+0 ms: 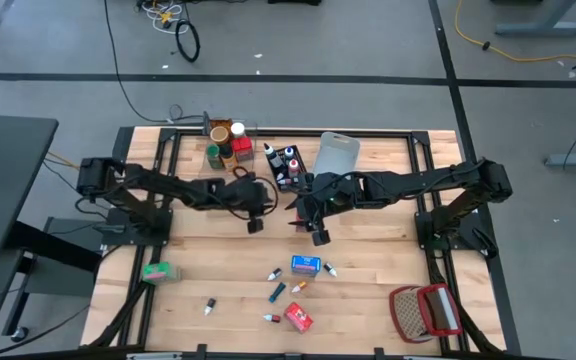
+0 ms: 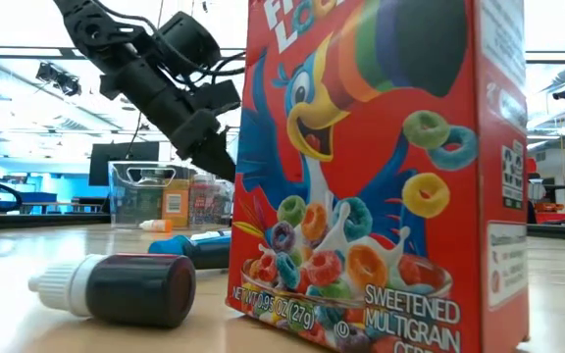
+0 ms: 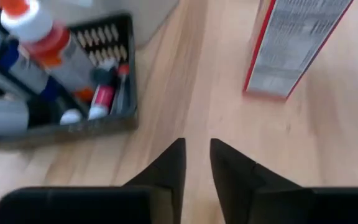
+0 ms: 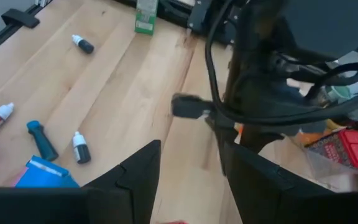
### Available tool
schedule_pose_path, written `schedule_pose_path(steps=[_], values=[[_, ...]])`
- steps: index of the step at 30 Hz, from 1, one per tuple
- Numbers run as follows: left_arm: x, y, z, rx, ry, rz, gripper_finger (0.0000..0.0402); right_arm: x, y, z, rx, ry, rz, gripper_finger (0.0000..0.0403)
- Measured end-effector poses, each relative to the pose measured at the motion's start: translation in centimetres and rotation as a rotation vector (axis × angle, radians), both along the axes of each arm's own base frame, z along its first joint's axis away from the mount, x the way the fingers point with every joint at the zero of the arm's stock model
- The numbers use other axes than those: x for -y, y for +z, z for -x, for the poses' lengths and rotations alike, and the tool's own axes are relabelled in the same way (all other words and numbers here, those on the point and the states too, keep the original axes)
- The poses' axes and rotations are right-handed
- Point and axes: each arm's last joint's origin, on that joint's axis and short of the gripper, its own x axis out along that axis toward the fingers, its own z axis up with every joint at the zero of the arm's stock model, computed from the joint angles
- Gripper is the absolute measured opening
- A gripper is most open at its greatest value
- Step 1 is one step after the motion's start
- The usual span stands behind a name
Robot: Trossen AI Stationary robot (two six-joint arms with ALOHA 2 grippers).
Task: Pick & Place Kitchen Items
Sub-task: Put the left yellow food coloring bottle into the black bin
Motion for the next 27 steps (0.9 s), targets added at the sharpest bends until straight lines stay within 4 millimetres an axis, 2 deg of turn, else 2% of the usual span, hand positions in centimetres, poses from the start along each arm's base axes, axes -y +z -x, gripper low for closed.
schedule_pose_path(steps=[6,12,16,20,23,27], values=[[0.3,-0.5,0.6,-0.141,0.054,-0.045,0.0143,0.0,-0.1,0.1,-0.008,0.011,0.015,0.0188],[2.6,-0.1,0.7,-0.281,0.073,-0.097,0.0185,0.0,-0.1,0.1,-0.008,0.011,0.015,0.0188],[4.6,1.5,0.4,-0.324,0.131,-0.124,0.0189,0.0,-0.1,0.1,-0.009,0.011,0.015,0.0188],[6.6,1.8,1.1,-0.352,0.2,-0.066,0.0186,0.0,-0.1,0.1,-0.009,0.011,0.015,0.0188],[7.7,1.1,2.3,-0.397,0.254,-0.047,0.0184,0.0,-0.1,0.1,-0.009,0.008,0.012,0.0188],[8.3,-0.2,4.1,-0.428,0.338,-0.138,0.0183,0.0,-0.1,0.1,-0.01,0.005,0.007,0.0188]])
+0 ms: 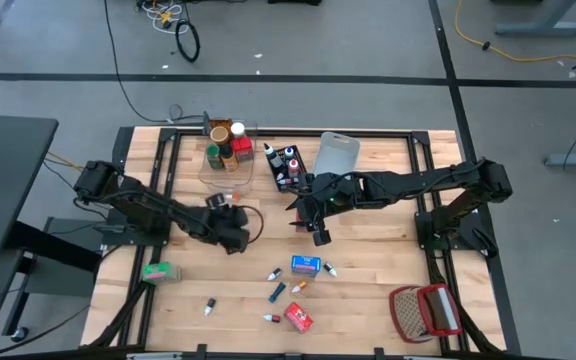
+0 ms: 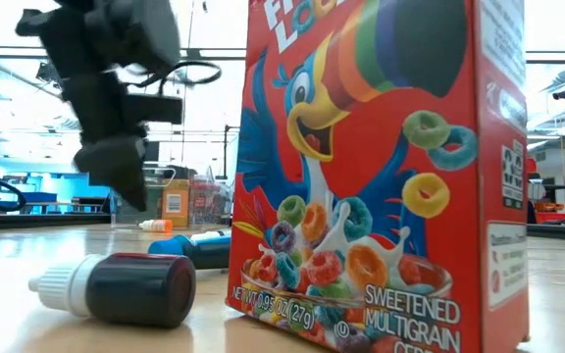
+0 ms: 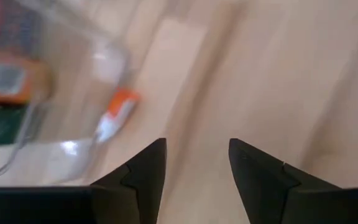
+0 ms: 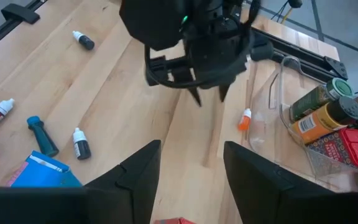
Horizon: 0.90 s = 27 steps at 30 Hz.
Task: Pick & Place Kitchen Items
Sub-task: Put the left yellow food coloring bottle into the black bin
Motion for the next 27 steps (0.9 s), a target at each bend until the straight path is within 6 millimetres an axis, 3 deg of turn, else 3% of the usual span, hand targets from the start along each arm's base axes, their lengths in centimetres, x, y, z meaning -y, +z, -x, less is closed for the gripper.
schedule_pose_path(steps=[4,12,20,27], values=[[-0.3,-1.4,1.2,-0.027,-0.007,-0.086,0.0183,0.0,0.1,-0.1,0.017,0.0,-0.001,0.0188],[-3.0,-3.8,2.3,-0.032,-0.003,-0.131,0.0189,0.0,0.3,-0.2,0.036,0.002,0.0,0.0188],[-4.0,-3.6,1.0,0.053,-0.051,-0.228,0.0186,0.0,0.3,-0.2,0.037,0.005,0.006,0.0188],[-6.5,-3.6,0.8,0.031,-0.011,-0.174,0.0186,0.0,0.3,-0.2,0.038,0.01,0.012,0.0188]])
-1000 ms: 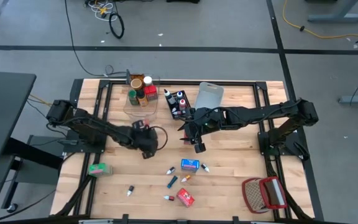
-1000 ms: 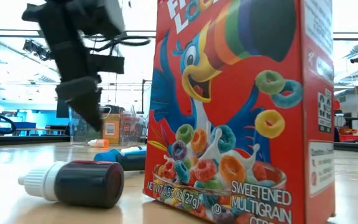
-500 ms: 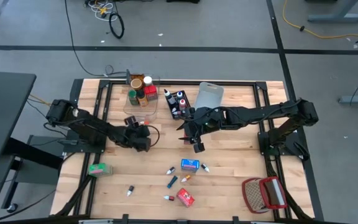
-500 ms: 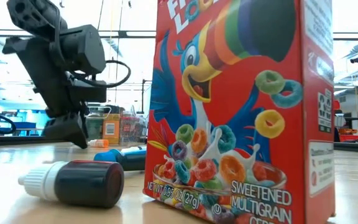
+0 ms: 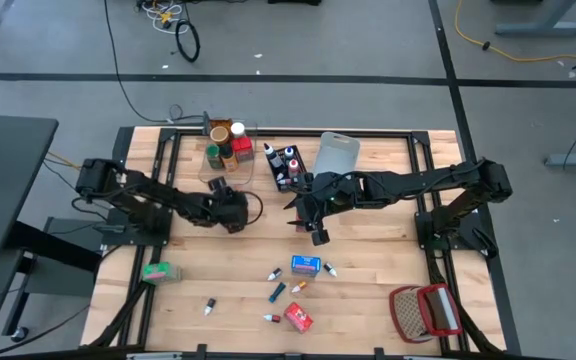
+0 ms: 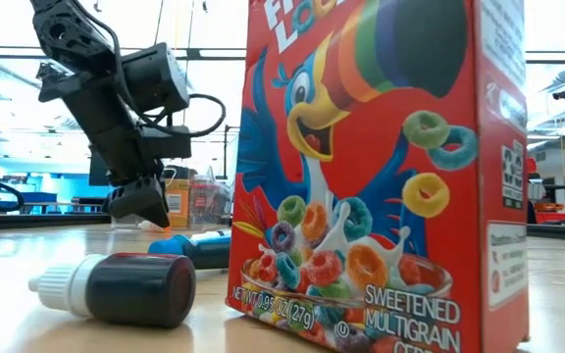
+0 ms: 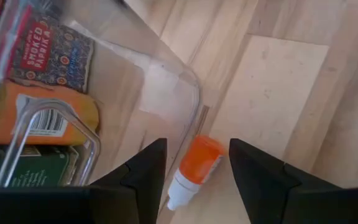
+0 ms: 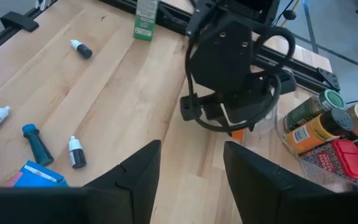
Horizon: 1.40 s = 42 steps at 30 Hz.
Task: Pick & Place Kitchen Items
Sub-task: Put the left yellow food coloring bottle into the black bin, then put the top yellow food coloring bottle into the black bin
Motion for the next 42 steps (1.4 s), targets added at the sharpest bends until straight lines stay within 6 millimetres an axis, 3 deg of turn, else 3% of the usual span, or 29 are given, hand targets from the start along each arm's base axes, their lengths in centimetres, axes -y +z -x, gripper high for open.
schedule_pose_path(steps=[12,16,22,32,36,42], values=[[-0.5,-0.2,0.4,-0.097,-0.064,0.072,0.0185,0.0,0.0,0.0,0.0,0.0,0.0,0.0188],[0.3,-0.5,0.4,-0.076,-0.096,0.173,0.0184,0.0,0.0,0.0,0.0,0.0,0.0,0.0188],[1.3,-0.5,0.3,-0.069,-0.118,0.176,0.0184,0.0,0.0,0.0,0.001,0.005,0.007,0.0188],[3.0,1.4,-1.6,-0.036,-0.186,0.241,0.0155,0.0,0.0,0.0,0.0,0.005,0.007,0.0188],[3.2,2.5,-2.0,-0.066,-0.173,0.193,0.0143,0.0,0.0,0.0,-0.001,0.005,0.007,0.0188],[2.7,2.6,-1.8,-0.106,-0.144,0.153,0.0162,0.0,0.0,0.0,-0.001,0.005,0.007,0.0188]])
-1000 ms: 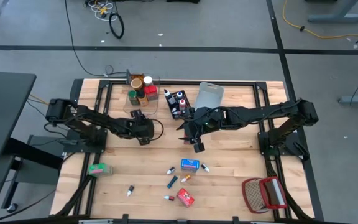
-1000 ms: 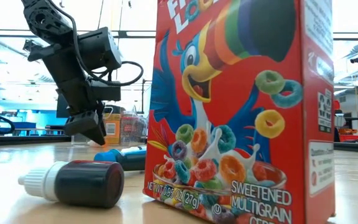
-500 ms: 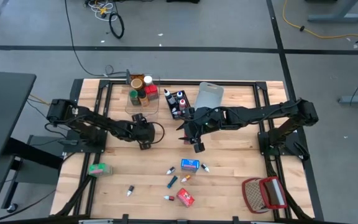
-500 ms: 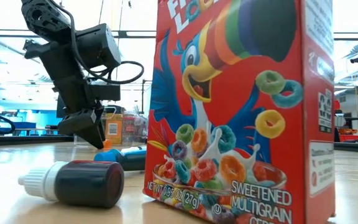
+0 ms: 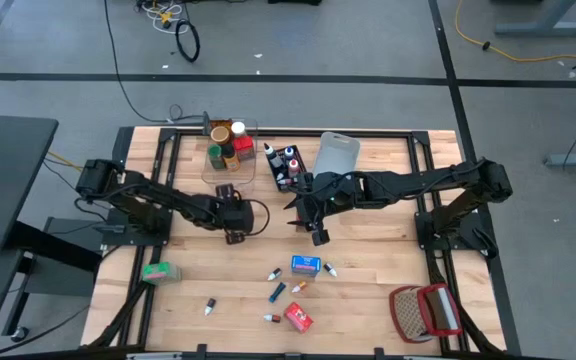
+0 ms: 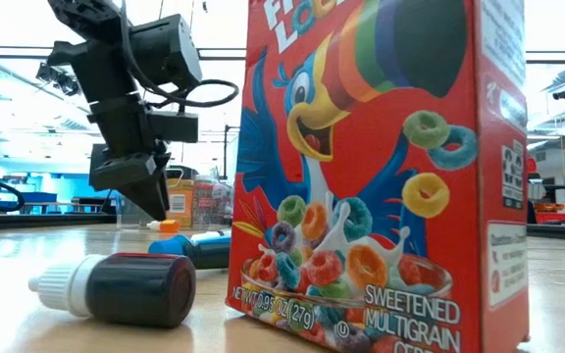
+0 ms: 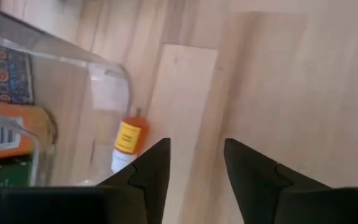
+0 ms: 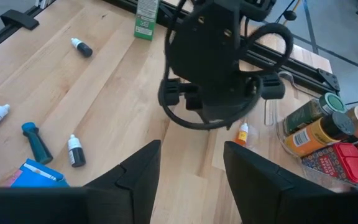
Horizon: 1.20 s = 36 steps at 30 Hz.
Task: Pick & Place Kitchen Items
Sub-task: Put the top yellow food coloring bottle into the black bin
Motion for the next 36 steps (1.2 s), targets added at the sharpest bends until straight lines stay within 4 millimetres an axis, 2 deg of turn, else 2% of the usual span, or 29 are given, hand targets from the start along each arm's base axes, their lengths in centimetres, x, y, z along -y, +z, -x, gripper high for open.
schedule_pose_path(steps=[7,16,23,29,31,33,36], values=[[-1.9,-0.6,-0.3,-0.045,0.011,-0.026,0.0196,0.0,0.0,0.0,0.001,0.0,0.0,0.0188],[-4.7,-0.9,-0.3,-0.069,0.066,-0.006,0.0197,0.0,0.0,0.0,0.002,0.002,0.003,0.0188],[-4.6,-0.8,-0.5,-0.047,0.029,0.132,0.0196,0.0,0.0,0.0,0.002,0.003,0.005,0.0188],[-3.9,-0.7,-0.6,-0.068,-0.012,0.151,0.0196,0.0,0.0,0.0,0.002,0.003,0.004,0.0188],[-3.4,-0.2,-0.8,-0.085,-0.016,0.098,0.0196,0.0,0.0,0.0,0.002,0.003,0.004,0.0188],[-3.1,0.1,-0.8,-0.132,-0.005,-0.038,0.0196,0.0,0.0,0.0,0.002,0.003,0.003,0.0188],[-2.9,2.0,-2.1,-0.073,0.0,-0.197,0.0196,0.0,0.0,0.0,0.002,0.002,0.003,0.0188]])
